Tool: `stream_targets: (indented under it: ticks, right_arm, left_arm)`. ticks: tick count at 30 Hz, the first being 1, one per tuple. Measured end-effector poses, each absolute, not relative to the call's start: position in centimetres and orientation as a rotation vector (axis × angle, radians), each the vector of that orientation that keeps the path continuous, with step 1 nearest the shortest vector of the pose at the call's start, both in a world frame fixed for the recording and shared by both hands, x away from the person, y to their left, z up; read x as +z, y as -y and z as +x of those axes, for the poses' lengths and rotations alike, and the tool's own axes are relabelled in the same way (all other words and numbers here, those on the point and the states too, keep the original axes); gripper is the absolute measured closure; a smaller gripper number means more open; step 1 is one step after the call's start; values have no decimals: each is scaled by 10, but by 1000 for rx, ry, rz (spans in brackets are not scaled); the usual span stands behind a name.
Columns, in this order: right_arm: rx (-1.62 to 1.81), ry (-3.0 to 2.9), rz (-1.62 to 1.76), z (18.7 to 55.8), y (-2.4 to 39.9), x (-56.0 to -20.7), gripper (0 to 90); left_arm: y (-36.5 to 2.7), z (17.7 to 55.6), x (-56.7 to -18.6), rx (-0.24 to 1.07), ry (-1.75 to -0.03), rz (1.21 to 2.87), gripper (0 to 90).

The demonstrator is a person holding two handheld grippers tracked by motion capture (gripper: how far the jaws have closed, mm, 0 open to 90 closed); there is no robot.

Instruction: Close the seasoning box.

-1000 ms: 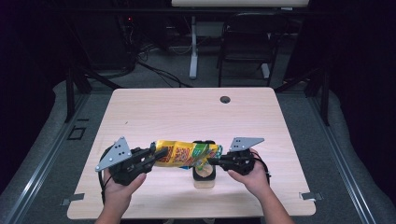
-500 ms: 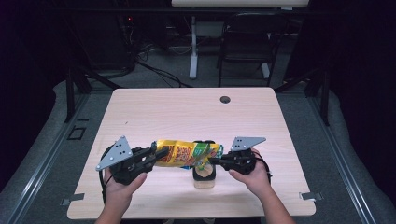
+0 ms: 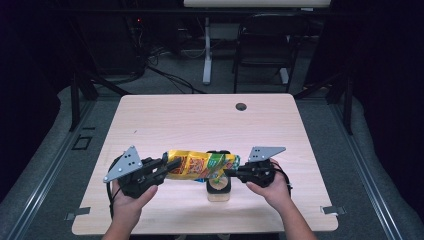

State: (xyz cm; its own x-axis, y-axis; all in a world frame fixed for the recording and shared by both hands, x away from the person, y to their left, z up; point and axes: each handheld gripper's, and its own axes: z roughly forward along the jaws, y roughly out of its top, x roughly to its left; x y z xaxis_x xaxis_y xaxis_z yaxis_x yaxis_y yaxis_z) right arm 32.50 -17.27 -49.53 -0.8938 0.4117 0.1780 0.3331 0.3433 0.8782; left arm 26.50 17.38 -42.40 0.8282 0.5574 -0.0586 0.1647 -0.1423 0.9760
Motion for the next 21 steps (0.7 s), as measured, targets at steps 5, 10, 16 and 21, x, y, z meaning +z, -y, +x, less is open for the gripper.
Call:
stream_targets:
  ticks: [5, 10, 16, 21]
  right_arm:
    - [1613, -2525, 698, 325, 172, -497, 894]
    - [1623, -2541, 676, 324, 171, -495, 895]
    - [1638, -2555, 673, 324, 172, -495, 895]
    - [1643, -2562, 669, 324, 172, -496, 895]
  left_arm:
    - [-175, 265, -427, 372, -579, 1708, 812]
    - [-176, 264, -424, 376, -573, 1705, 812]
    - [-176, 264, -424, 377, -576, 1702, 810]
    - [-176, 264, -423, 380, -577, 1706, 809]
